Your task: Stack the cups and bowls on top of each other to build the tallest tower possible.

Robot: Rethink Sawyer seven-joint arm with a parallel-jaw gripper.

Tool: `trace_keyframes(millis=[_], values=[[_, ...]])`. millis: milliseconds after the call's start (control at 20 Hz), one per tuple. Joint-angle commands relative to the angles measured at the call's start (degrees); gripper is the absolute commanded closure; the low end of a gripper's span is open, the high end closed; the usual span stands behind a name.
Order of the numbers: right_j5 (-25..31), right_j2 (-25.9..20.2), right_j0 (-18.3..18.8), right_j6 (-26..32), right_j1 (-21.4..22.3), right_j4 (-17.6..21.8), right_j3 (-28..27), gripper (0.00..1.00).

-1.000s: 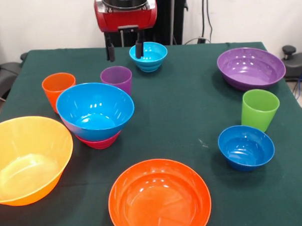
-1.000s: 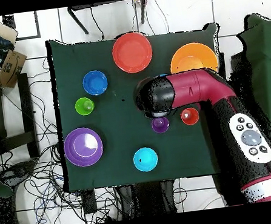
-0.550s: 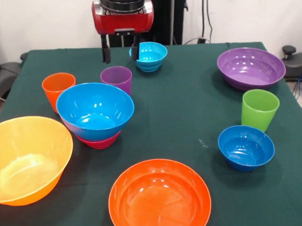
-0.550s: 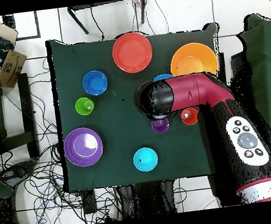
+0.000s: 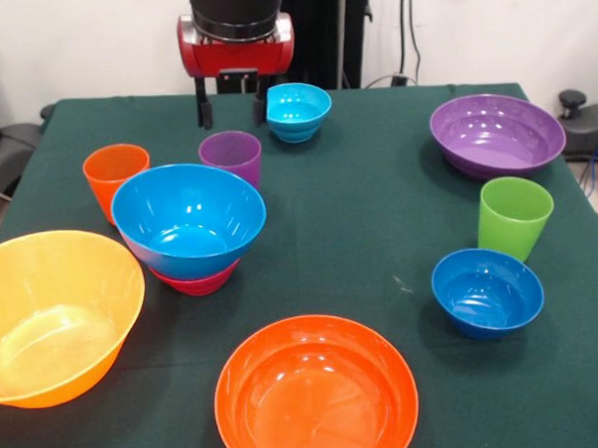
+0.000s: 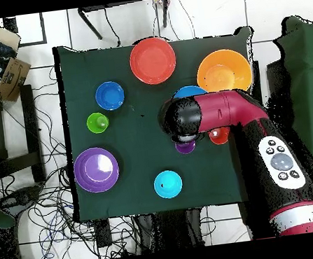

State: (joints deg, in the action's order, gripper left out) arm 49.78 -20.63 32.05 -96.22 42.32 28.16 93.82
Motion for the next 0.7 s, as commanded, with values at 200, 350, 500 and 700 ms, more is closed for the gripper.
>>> trace_keyframes(millis=[200, 350, 500, 700], values=[[-6.4, 3.0, -3.5, -11.2, -5.5, -1.5, 2.2, 0.00], [-7.3, 3.9, -4.6, -11.9, -6.1, -1.6, 2.1, 0.00], [-8.2, 4.8, -5.3, -12.2, -6.8, -1.8, 1.5, 0.00], [-10.0, 5.8, -5.7, -12.1, -7.6, -1.6, 1.0, 0.00]])
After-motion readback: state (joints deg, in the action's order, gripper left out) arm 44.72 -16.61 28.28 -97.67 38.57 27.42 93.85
